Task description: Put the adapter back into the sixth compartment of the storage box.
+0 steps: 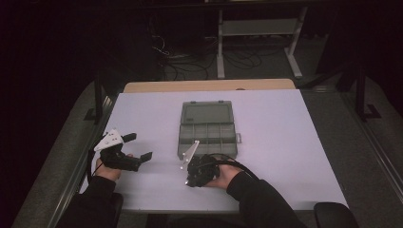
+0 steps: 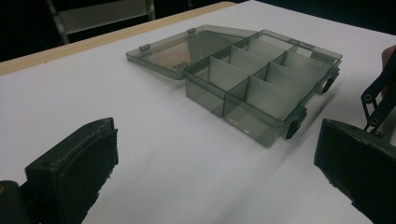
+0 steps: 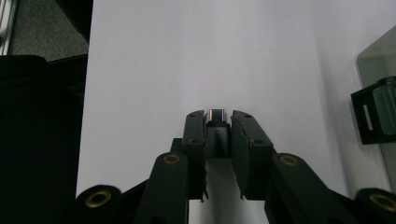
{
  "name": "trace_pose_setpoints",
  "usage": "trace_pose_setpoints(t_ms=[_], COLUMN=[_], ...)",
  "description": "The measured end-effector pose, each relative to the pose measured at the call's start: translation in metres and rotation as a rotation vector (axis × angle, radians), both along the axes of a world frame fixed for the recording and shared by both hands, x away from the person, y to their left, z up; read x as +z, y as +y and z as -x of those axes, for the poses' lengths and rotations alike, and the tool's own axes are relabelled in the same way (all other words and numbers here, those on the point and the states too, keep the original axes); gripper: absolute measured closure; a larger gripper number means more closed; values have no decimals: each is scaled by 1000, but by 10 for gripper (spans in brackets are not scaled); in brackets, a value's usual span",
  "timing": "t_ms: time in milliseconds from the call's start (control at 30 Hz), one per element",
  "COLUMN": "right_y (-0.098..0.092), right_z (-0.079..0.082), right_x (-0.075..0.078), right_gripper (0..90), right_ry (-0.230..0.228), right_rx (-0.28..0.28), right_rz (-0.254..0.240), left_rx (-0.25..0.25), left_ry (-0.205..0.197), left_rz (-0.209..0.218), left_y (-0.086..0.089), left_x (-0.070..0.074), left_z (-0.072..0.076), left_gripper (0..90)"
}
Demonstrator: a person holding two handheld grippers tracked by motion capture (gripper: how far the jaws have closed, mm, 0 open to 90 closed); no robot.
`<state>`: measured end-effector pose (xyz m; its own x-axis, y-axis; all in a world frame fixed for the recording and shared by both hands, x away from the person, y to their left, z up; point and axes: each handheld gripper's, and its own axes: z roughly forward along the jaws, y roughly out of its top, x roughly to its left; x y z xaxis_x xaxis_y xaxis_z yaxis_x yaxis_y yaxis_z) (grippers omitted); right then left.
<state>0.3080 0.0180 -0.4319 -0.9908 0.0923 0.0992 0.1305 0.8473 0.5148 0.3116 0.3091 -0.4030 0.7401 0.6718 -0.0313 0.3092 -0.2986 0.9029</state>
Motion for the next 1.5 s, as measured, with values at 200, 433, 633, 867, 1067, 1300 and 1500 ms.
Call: trace_pose_setpoints(t_ms=[200, 433, 633, 867, 1067, 1300, 1500], right_y=[-1, -6, -10, -14, -18, -21, -22], right_z=[-1, -4, -6, -8, -11, -15, -19], right_x=[0, 7, 12, 16, 21, 28, 37], right_gripper=[748, 750, 750, 750, 750, 750, 749], right_ry=[13, 8, 1, -1, -4, -8, -14], right_rx=[-2, -5, -14, -26, -28, -35, -37], right_rz=[0, -14, -24, -36, -38, -46, -54], left_rx=[0, -2, -2, -2, -1, -1, -1], left_ry=[0, -1, -1, -1, -1, -1, 0], left_rz=[0, -2, -2, -3, -1, -2, -2], left_y=[0, 0, 0, 0, 0, 0, 0], left_x=[0, 0, 0, 0, 0, 0, 0], left_z=[0, 0, 0, 0, 0, 0, 0], left_gripper=[0, 0, 0, 0, 0, 0, 0])
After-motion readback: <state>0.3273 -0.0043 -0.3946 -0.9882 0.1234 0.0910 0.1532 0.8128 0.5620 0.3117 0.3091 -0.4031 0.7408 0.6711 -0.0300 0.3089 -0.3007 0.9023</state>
